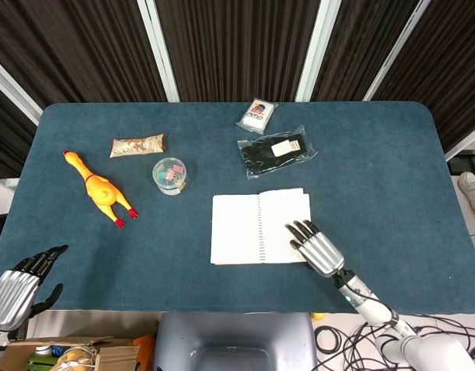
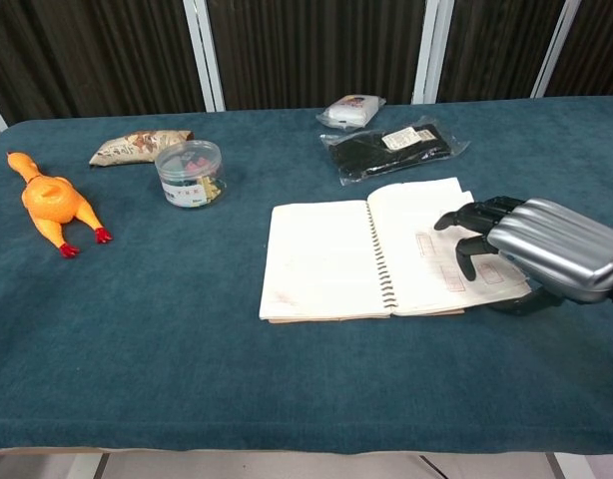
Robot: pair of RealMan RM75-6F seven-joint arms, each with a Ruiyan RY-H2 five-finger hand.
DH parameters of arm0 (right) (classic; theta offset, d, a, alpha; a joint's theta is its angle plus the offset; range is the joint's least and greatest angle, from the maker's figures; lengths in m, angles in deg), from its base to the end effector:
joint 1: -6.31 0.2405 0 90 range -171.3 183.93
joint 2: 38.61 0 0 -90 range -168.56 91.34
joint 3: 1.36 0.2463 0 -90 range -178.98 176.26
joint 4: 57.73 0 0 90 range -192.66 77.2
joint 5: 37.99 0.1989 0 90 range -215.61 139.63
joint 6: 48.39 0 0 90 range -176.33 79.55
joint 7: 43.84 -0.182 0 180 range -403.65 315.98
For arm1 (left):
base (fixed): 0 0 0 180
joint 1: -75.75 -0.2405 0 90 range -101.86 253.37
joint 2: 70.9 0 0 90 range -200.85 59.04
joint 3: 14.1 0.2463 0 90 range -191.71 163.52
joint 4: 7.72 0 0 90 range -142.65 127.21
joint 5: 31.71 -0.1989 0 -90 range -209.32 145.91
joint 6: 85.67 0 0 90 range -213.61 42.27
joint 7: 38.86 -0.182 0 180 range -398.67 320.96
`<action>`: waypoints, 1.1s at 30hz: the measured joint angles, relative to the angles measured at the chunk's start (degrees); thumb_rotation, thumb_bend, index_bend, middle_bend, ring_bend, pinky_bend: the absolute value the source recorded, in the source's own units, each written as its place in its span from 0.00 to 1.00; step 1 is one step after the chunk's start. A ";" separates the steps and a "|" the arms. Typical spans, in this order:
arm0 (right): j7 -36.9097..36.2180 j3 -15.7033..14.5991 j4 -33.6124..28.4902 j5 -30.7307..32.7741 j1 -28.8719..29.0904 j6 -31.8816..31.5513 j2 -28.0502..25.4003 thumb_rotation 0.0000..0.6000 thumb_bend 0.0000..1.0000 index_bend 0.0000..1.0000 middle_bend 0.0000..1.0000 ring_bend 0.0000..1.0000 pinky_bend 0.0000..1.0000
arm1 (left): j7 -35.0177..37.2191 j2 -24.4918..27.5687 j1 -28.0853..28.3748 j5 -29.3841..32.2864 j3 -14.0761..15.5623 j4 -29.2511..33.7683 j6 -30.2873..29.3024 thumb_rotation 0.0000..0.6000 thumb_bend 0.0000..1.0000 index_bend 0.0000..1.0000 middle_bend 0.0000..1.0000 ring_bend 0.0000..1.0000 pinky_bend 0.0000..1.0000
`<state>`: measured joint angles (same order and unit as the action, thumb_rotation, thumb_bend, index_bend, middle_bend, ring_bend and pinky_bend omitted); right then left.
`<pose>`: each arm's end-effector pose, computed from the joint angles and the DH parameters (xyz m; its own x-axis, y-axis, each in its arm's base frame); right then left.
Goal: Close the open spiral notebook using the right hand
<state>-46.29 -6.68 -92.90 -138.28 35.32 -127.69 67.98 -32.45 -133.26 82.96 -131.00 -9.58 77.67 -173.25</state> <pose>-0.2288 -0.3102 -0.0473 0.6479 0.0820 0.7573 -0.5766 -0.5968 0.5579 -0.2870 0.2001 0.1524 0.4526 0.0817 0.8880 0.8690 -0.2639 -0.4186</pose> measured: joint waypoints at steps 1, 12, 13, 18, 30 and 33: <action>0.13 0.08 -0.02 -0.01 -0.02 -0.32 0.03 1.00 0.31 0.57 0.17 0.14 0.24 | 0.05 0.00 0.04 -0.11 0.03 -0.05 -0.01 1.00 0.42 0.14 0.21 0.27 0.40; 3.00 1.37 -4.05 -0.26 1.37 -1.77 -1.23 1.00 0.32 0.56 0.17 0.14 0.24 | 0.62 -0.17 0.59 -0.57 0.03 -0.31 0.30 1.00 0.42 0.14 0.21 0.27 0.40; 3.33 1.52 -4.70 -0.35 1.60 -1.93 -1.43 1.00 0.32 0.56 0.17 0.14 0.24 | 0.65 -0.19 0.65 -0.60 0.04 -0.34 0.35 1.00 0.42 0.14 0.21 0.27 0.40; 6.09 2.40 -9.51 -0.98 2.96 -2.75 -3.01 1.00 0.32 0.52 0.17 0.14 0.24 | 0.76 -0.16 0.82 -0.59 0.06 -0.31 0.56 1.00 0.42 0.14 0.21 0.27 0.40; 15.61 4.62 -20.95 -1.67 7.24 1.30 -6.90 1.00 0.32 0.48 0.17 0.14 0.24 | 1.19 -0.04 0.65 -0.42 0.14 -0.47 0.21 1.00 0.42 0.14 0.21 0.27 0.40; 17.62 5.26 -22.52 -1.83 8.47 2.58 -7.14 1.00 0.32 0.47 0.17 0.14 0.24 | 1.26 0.03 0.64 -0.41 0.18 -0.46 0.21 1.00 0.42 0.14 0.21 0.27 0.40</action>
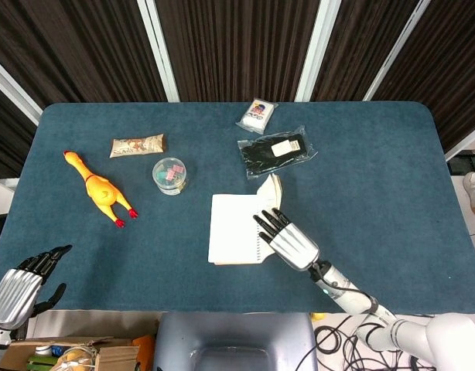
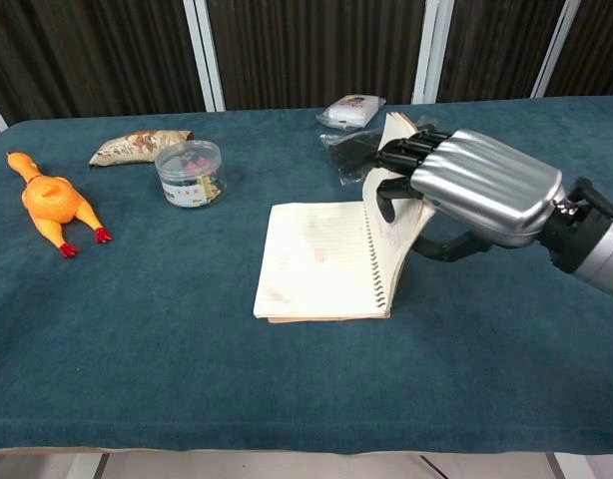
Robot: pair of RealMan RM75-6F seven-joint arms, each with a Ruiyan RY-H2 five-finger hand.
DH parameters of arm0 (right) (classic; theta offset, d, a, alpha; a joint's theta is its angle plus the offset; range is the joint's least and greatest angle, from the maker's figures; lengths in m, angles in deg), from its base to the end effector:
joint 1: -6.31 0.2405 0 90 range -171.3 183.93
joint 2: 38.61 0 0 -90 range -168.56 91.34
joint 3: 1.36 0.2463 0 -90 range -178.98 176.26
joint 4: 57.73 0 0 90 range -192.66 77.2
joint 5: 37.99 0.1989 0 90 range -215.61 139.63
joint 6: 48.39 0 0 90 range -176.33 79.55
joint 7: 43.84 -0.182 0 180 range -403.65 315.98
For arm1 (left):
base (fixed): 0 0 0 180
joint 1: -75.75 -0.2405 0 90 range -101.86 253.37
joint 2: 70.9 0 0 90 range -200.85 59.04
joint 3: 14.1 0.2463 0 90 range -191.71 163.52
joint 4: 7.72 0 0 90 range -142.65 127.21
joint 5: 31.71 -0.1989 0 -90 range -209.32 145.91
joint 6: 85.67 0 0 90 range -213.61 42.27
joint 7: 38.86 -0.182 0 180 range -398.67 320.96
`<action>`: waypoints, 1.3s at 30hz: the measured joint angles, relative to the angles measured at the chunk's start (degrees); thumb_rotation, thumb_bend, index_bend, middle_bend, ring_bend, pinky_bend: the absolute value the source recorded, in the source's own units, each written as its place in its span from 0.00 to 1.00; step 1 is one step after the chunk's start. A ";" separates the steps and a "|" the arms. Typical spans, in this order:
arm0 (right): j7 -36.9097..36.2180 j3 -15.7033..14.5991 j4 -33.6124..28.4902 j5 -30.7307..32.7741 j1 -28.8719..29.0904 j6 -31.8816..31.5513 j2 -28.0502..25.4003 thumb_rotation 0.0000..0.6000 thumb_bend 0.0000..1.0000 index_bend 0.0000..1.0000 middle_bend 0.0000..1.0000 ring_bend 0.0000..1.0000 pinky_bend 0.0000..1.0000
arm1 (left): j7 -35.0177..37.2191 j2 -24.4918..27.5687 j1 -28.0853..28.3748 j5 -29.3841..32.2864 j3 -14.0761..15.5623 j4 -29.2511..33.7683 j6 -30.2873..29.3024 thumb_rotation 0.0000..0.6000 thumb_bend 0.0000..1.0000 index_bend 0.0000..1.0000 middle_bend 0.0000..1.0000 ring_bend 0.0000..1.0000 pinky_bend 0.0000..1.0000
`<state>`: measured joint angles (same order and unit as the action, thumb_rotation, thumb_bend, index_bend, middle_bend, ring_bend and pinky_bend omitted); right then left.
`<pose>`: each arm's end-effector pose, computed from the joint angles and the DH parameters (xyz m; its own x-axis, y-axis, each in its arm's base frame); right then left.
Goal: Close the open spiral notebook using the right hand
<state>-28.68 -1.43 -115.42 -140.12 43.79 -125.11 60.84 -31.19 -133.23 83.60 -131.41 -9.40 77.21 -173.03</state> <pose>-0.1346 -0.3211 -0.0364 0.6096 0.2625 0.7480 -0.4426 -0.6701 0.5959 -0.2860 0.2024 0.1516 0.4434 0.0892 0.8918 0.8709 -0.2781 -0.4052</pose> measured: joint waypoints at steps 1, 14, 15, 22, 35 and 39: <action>0.57 0.15 -0.29 -0.09 0.35 0.34 -0.01 1.00 0.32 0.46 0.17 0.14 0.24 | 0.06 0.04 -0.02 -0.02 0.03 -0.01 -0.03 1.00 0.42 0.14 0.21 0.27 0.40; -0.67 2.25 1.76 0.45 4.75 4.77 5.36 1.00 0.32 0.42 0.17 0.14 0.24 | 1.77 0.43 -0.19 -0.16 0.16 -0.48 -0.70 1.00 0.42 0.14 0.22 0.27 0.40; -1.31 2.28 2.36 0.61 5.00 5.17 5.85 1.00 0.32 0.41 0.17 0.14 0.24 | 1.88 0.45 -0.22 -0.21 0.18 -0.53 -0.81 1.00 0.42 0.14 0.22 0.27 0.40; -7.00 2.20 9.08 1.67 6.79 7.90 9.93 1.00 0.32 0.36 0.17 0.14 0.24 | 2.72 0.49 -0.45 -0.42 0.27 -0.97 -1.38 1.00 0.43 0.14 0.22 0.27 0.40; -23.61 1.49 27.48 2.63 10.03 8.90 18.76 1.00 0.30 0.00 0.00 0.00 0.04 | 3.13 0.64 -0.71 -0.54 0.40 -1.24 -1.84 1.00 0.42 0.14 0.22 0.27 0.40; -26.32 1.08 30.40 2.66 10.55 7.59 20.41 1.00 0.24 0.00 0.00 0.00 0.01 | 3.01 0.64 -0.74 -0.66 0.45 -1.25 -1.90 1.00 0.42 0.14 0.22 0.28 0.40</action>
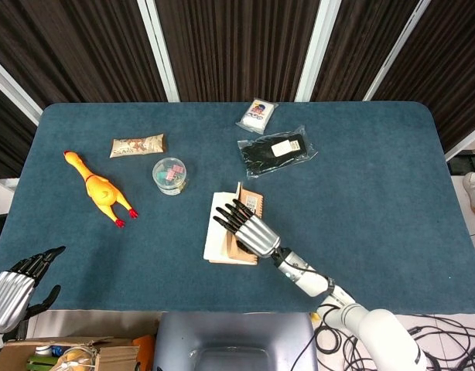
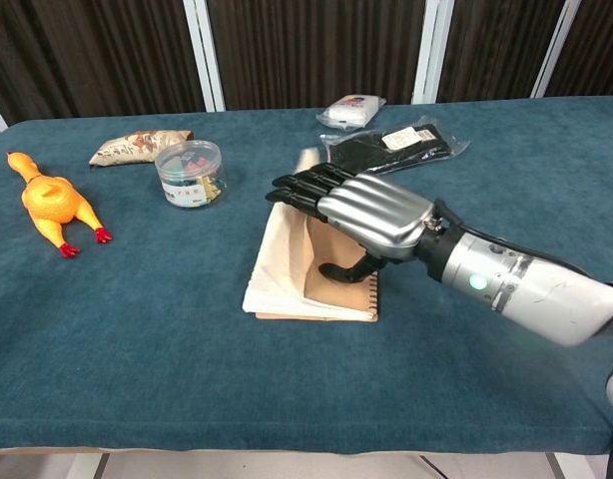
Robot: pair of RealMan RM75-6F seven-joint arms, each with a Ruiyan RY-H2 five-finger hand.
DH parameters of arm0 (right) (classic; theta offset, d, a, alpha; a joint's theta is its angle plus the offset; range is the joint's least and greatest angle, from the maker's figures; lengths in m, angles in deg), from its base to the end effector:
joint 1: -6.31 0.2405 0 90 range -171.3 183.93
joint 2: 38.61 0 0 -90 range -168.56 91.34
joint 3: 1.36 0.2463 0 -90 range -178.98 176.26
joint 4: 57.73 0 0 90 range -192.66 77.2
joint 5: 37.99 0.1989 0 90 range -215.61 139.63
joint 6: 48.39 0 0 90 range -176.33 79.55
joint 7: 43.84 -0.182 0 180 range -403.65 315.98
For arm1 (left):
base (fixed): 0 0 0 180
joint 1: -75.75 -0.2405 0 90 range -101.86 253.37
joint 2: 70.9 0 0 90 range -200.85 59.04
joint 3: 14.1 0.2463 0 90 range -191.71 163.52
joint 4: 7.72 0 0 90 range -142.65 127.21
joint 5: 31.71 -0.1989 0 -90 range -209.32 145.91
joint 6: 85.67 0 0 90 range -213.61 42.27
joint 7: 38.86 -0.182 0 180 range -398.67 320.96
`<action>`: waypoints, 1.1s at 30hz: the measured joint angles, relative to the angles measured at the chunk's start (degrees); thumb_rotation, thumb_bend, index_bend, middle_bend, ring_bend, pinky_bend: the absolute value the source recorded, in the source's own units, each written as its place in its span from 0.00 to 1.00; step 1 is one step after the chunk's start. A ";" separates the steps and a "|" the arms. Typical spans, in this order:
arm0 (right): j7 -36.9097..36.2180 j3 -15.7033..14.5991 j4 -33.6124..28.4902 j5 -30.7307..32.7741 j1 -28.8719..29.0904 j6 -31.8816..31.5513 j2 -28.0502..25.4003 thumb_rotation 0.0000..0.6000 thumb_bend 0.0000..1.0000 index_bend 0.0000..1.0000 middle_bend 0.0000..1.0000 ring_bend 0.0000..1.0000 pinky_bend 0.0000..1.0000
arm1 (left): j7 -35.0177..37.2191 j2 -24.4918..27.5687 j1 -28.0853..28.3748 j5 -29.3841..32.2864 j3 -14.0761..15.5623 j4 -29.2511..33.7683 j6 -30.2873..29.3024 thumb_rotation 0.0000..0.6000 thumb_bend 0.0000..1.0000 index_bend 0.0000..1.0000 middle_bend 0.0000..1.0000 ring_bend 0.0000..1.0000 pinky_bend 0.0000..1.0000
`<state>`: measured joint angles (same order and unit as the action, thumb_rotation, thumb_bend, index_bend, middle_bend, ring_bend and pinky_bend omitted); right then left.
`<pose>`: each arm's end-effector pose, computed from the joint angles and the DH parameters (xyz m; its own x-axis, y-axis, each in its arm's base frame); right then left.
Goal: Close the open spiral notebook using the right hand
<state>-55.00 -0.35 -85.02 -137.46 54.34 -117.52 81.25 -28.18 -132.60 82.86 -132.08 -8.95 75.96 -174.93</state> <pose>-0.0972 -0.3627 -0.1163 0.5283 0.0385 0.8482 -0.5570 -0.7382 0.3805 -0.2893 0.1973 0.1596 0.4198 0.0838 0.9037 0.8807 -0.2780 -0.3834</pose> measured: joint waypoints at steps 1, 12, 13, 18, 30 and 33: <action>-0.17 -0.04 0.19 0.00 0.03 -0.13 0.09 1.00 0.23 0.00 0.00 0.00 0.00 | -0.06 -0.01 0.00 -0.03 0.01 0.00 -0.01 1.00 0.42 0.14 0.22 0.28 0.40; 0.19 0.26 -2.29 0.29 -0.24 -6.20 -2.77 1.00 0.19 0.00 0.00 0.00 0.00 | -0.90 -0.11 -0.03 0.13 -0.02 0.28 0.26 1.00 0.42 0.14 0.22 0.28 0.40; 0.78 0.26 -3.43 0.35 -0.53 -6.61 -3.51 1.00 0.19 0.00 0.00 0.00 0.00 | -1.01 -0.13 -0.02 0.15 -0.05 0.30 0.29 1.00 0.42 0.14 0.22 0.28 0.40; 6.87 -0.17 -13.69 0.73 -3.48 -9.25 -10.31 1.00 0.19 0.00 0.00 0.00 0.00 | -1.75 -0.31 -0.01 0.35 -0.17 0.42 0.46 1.00 0.42 0.15 0.22 0.28 0.40; 29.62 -5.21 -60.41 9.05 -21.55 -15.69 -41.64 1.00 0.19 0.00 0.00 0.00 0.00 | -5.93 -1.46 -0.26 0.93 -0.82 1.32 0.48 1.00 0.43 0.15 0.22 0.28 0.40; 29.37 -6.80 -65.75 13.55 -28.32 -17.40 -49.09 1.00 0.19 0.00 0.00 0.00 0.00 | -7.25 -1.99 -0.44 1.15 -1.15 1.45 0.15 1.00 0.42 0.15 0.22 0.27 0.40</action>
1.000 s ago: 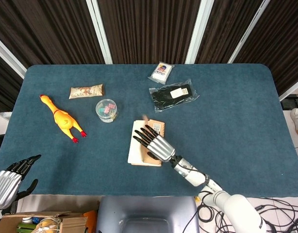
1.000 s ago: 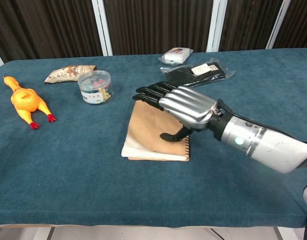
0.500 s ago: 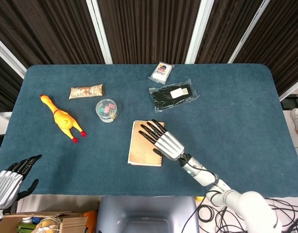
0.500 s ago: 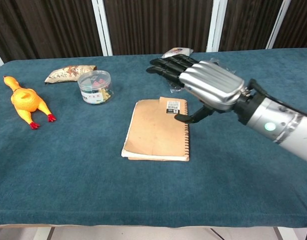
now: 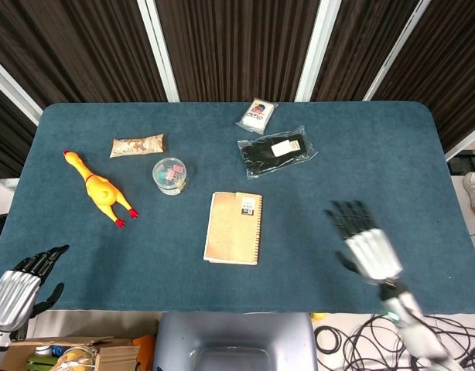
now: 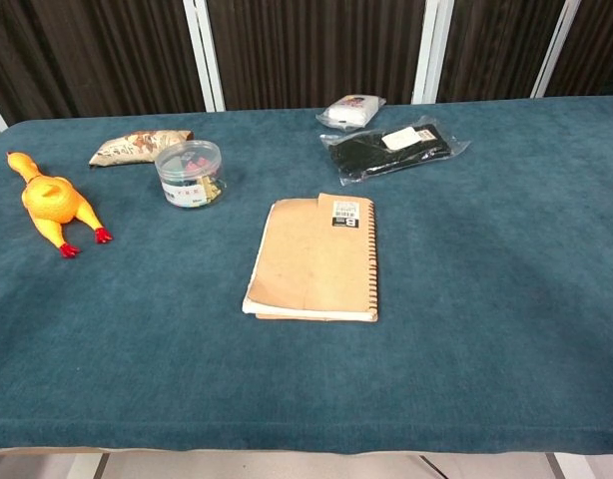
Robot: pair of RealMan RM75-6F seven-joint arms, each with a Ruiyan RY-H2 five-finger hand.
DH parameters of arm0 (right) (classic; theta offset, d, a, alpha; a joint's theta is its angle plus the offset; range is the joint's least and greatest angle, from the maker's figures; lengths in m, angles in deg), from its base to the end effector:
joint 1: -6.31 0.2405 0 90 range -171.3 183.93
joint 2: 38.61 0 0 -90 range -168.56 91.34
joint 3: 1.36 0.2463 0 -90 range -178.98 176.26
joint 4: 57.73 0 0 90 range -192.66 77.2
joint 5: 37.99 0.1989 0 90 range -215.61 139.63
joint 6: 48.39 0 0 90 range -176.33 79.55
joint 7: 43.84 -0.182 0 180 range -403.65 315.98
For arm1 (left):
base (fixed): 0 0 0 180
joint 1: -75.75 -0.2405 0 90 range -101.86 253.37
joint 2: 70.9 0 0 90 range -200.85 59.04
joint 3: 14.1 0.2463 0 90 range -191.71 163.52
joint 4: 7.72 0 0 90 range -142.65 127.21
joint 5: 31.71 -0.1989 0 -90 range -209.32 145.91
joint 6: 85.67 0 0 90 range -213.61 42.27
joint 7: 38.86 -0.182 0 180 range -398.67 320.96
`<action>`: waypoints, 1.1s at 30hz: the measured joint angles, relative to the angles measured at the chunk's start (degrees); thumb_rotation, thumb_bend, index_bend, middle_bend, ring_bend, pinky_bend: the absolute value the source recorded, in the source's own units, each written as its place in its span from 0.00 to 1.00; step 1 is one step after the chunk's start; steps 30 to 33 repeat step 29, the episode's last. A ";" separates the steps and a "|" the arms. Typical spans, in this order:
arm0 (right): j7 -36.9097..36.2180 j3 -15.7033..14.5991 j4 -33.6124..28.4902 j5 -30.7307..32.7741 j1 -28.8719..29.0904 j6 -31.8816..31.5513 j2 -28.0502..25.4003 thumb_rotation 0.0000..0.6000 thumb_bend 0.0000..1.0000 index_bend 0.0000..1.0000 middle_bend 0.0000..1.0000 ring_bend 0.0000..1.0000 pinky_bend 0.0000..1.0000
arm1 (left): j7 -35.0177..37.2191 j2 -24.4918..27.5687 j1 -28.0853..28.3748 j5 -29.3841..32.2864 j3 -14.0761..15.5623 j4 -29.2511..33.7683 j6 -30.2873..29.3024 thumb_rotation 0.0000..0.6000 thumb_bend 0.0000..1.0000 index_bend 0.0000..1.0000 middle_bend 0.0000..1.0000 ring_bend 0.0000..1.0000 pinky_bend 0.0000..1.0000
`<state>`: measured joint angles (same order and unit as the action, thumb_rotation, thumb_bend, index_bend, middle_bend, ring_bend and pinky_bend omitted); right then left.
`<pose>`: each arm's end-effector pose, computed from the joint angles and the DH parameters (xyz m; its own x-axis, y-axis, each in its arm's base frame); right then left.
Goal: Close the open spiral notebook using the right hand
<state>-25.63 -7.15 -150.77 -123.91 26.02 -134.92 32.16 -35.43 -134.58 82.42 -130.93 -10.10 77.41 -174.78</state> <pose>-0.2374 -0.2540 0.1074 0.5825 0.0213 0.8126 -0.7823 -0.2568 0.5675 -0.2844 0.1994 0.1513 0.4745 0.0397 0.8794 0.8544 -0.2613 -0.4492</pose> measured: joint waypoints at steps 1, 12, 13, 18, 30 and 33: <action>-0.62 -0.15 -0.48 1.21 -1.44 -0.36 -1.21 1.00 0.19 0.00 0.00 0.00 0.00 | -0.59 -0.24 -0.09 0.13 -0.14 0.04 -0.12 1.00 0.42 0.15 0.22 0.27 0.40; -8.33 2.08 4.99 6.67 -7.32 -1.44 -1.69 1.00 0.19 0.00 0.00 0.00 0.02 | -5.58 -2.78 -0.55 -0.06 -1.16 0.24 -1.48 1.00 0.42 0.15 0.22 0.27 0.40; -8.68 2.29 4.80 6.65 -7.54 -1.27 -1.90 1.00 0.19 0.00 0.00 0.00 0.02 | -5.99 -3.16 -0.54 -0.12 -1.35 0.17 -1.63 1.00 0.42 0.15 0.22 0.27 0.40; -10.08 3.42 4.31 5.76 -9.41 -1.76 -2.58 1.00 0.19 0.00 0.00 0.00 0.02 | -6.84 -3.95 0.06 -0.08 -1.75 -0.23 -0.78 1.00 0.42 0.15 0.22 0.27 0.40; -9.20 3.84 4.82 1.66 -12.00 -3.86 -2.00 1.00 0.19 0.00 0.00 0.00 0.03 | -7.53 -3.80 0.52 -0.41 -1.25 0.04 0.24 1.00 0.42 0.15 0.22 0.27 0.40; -9.20 3.84 4.82 1.66 -12.00 -3.86 -2.00 1.00 0.19 0.00 0.00 0.00 0.03 | -7.53 -3.80 0.52 -0.41 -1.25 0.04 0.24 1.00 0.42 0.15 0.22 0.27 0.40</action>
